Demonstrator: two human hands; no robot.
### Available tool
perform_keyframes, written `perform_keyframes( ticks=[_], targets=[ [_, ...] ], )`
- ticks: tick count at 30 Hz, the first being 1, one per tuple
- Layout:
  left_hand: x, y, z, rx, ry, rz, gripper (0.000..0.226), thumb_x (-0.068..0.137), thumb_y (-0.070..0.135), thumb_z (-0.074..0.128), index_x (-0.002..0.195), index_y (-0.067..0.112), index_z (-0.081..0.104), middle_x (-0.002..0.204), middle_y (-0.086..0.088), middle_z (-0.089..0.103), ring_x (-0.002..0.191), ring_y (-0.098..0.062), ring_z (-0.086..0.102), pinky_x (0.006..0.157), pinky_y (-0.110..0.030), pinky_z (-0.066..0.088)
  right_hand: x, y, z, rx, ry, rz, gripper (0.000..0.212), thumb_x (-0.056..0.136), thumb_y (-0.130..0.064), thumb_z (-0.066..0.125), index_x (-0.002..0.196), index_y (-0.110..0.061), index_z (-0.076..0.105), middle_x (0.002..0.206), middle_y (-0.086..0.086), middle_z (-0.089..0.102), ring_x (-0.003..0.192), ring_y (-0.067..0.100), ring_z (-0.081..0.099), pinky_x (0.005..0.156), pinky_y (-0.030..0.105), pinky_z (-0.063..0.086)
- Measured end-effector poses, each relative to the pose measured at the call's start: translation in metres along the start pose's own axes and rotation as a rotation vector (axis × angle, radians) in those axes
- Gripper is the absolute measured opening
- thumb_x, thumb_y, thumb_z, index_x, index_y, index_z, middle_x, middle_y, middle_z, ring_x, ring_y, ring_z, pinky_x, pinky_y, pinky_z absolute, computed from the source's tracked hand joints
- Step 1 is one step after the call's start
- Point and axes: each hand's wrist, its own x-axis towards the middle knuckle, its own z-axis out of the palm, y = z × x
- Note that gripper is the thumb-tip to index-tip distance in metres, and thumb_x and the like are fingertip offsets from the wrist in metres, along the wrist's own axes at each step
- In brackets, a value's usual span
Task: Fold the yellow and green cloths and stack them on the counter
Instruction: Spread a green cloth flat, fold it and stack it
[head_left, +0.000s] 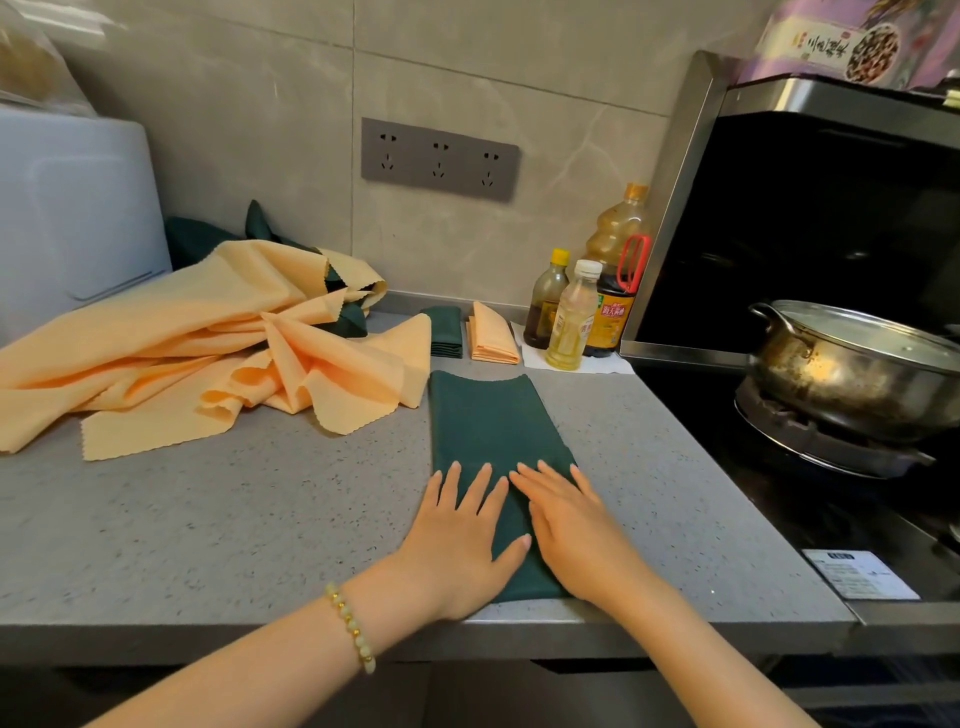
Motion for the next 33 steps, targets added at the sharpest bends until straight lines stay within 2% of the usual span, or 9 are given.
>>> perform_keyframes(
  ticks=[5,13,19,22,24,26,28,31,33],
  targets=[
    [0.001,-0.006,0.000,-0.041,0.000,-0.023,0.079,0.091,0.070,0.016,0.152,0.027,-0.009,0.159,-0.002,-0.017,0.144,-0.030,-0.022,0.118,-0.042,-0.013,-0.005,0.020,0.006,0.047,-0.078,0.087,0.050,0.104,-0.036,0.016,0.151,-0.026,0.004,0.158,-0.013,0.000,0.144,0.000,-0.004,0.113,0.025,-0.012],
    [-0.004,-0.026,-0.010,-0.068,-0.047,-0.057,0.114,0.068,0.089,0.020,0.152,0.019,-0.011,0.158,-0.005,-0.019,0.145,-0.023,-0.020,0.117,-0.037,-0.014,-0.007,0.045,0.001,0.025,-0.126,0.094,0.051,0.103,-0.037,0.011,0.151,-0.025,-0.003,0.157,-0.013,-0.007,0.142,0.000,-0.012,0.113,0.023,-0.015],
    [0.007,-0.039,-0.018,-0.044,-0.071,0.038,0.107,0.076,0.084,0.027,0.152,0.018,-0.009,0.159,-0.002,-0.015,0.145,-0.017,-0.021,0.117,-0.037,-0.016,-0.008,0.051,-0.004,0.077,-0.049,-0.015,0.044,0.104,-0.026,0.023,0.147,-0.035,0.024,0.154,-0.018,0.007,0.144,0.003,-0.005,0.116,0.025,-0.011],
    [0.006,-0.049,-0.025,-0.026,-0.012,0.131,0.091,0.083,0.077,0.029,0.154,0.027,0.004,0.161,0.004,-0.001,0.146,-0.015,-0.005,0.116,-0.033,-0.007,-0.010,0.050,-0.011,0.076,0.017,-0.127,0.043,0.102,-0.016,0.033,0.135,-0.041,0.044,0.149,-0.019,0.026,0.139,0.004,0.017,0.118,0.027,0.009],
    [0.004,-0.055,-0.029,0.035,0.078,0.244,0.076,0.086,0.073,0.028,0.151,0.034,0.020,0.157,0.007,0.018,0.141,-0.014,0.014,0.115,-0.029,0.004,-0.013,0.051,-0.013,0.047,0.003,-0.134,0.043,0.102,-0.015,0.035,0.133,-0.042,0.047,0.143,-0.018,0.038,0.133,0.007,0.029,0.111,0.020,0.015],
    [0.001,-0.058,-0.033,0.079,0.120,0.331,0.068,0.088,0.069,0.028,0.147,0.035,0.031,0.148,0.011,0.035,0.131,-0.010,0.030,0.111,-0.025,0.016,-0.016,0.052,-0.016,0.012,-0.007,-0.128,0.039,0.102,-0.024,0.034,0.134,-0.042,0.044,0.140,-0.019,0.040,0.130,0.005,0.032,0.110,0.018,0.016],
    [-0.002,-0.059,-0.037,0.063,0.105,0.339,0.068,0.088,0.068,0.031,0.145,0.032,0.035,0.145,0.012,0.040,0.127,-0.008,0.037,0.108,-0.024,0.025,-0.018,0.052,-0.020,-0.008,-0.026,-0.127,0.039,0.099,-0.044,0.033,0.137,-0.044,0.039,0.142,-0.021,0.039,0.131,0.001,0.030,0.114,0.023,0.019],
    [-0.008,-0.057,-0.040,0.049,0.060,0.307,0.084,0.080,0.079,0.036,0.148,0.030,0.031,0.151,0.013,0.033,0.132,-0.009,0.033,0.110,-0.025,0.024,-0.026,0.049,-0.028,-0.020,-0.119,-0.151,0.066,0.082,-0.077,0.027,0.142,-0.048,0.025,0.148,-0.024,0.026,0.136,-0.003,0.022,0.117,0.025,0.008],
    [-0.010,-0.055,-0.039,0.071,-0.002,0.304,0.095,0.074,0.084,0.038,0.151,0.029,0.024,0.156,0.012,0.023,0.135,-0.013,0.027,0.111,-0.027,0.024,-0.032,0.047,-0.032,-0.066,-0.189,-0.190,0.078,0.076,-0.084,0.030,0.144,-0.051,0.012,0.149,-0.028,0.014,0.138,-0.007,0.010,0.117,0.025,-0.004]
  ],
)
